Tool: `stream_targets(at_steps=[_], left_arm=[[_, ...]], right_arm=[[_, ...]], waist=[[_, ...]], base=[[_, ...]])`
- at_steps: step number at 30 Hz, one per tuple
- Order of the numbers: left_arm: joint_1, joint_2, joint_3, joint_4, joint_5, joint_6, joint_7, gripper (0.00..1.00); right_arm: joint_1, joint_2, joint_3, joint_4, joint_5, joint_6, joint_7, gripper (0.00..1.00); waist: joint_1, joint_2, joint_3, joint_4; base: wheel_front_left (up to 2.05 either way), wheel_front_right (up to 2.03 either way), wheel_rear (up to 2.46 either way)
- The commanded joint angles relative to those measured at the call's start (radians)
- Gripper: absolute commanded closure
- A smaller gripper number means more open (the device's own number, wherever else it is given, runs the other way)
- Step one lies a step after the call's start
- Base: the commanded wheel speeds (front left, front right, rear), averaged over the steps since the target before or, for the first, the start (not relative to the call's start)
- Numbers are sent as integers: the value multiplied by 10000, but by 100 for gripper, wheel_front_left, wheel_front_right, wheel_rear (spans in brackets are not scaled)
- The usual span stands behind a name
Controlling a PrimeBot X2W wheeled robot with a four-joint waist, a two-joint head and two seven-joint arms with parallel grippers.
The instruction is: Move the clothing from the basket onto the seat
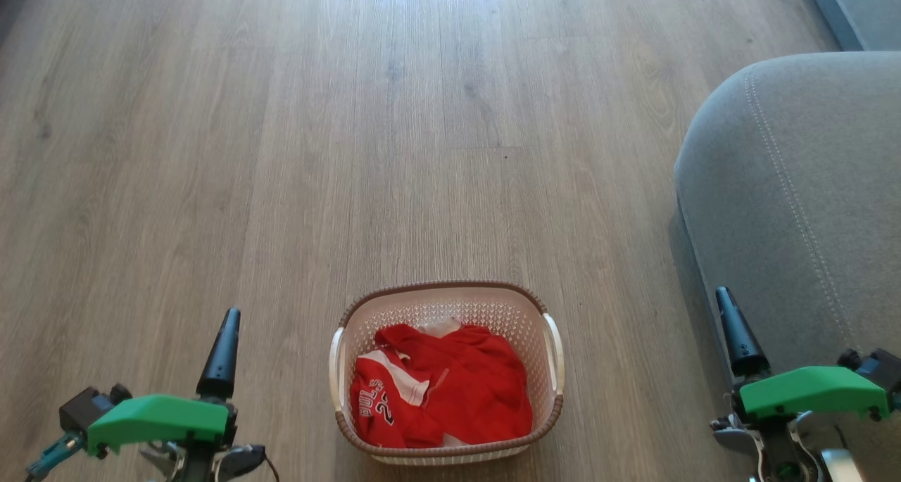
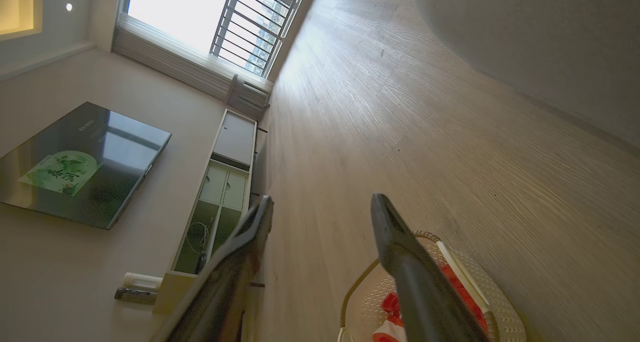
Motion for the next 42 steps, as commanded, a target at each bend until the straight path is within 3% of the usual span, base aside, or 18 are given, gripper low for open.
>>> stream_targets(at_steps=[1, 42], left_arm=[[-443, 75, 84, -369, 108, 6, -59, 0], [-477, 107, -147, -309, 4467, 226, -1258, 0]], right_arm=[[-531, -85, 70, -349, -159, 1, -85, 0], [-788, -218, 721, 36, -5582, 1, -1294, 0]], waist=[[0, 0, 0, 0], [0, 0, 15, 2]], base=[[0, 0, 0], [0, 0, 0]])
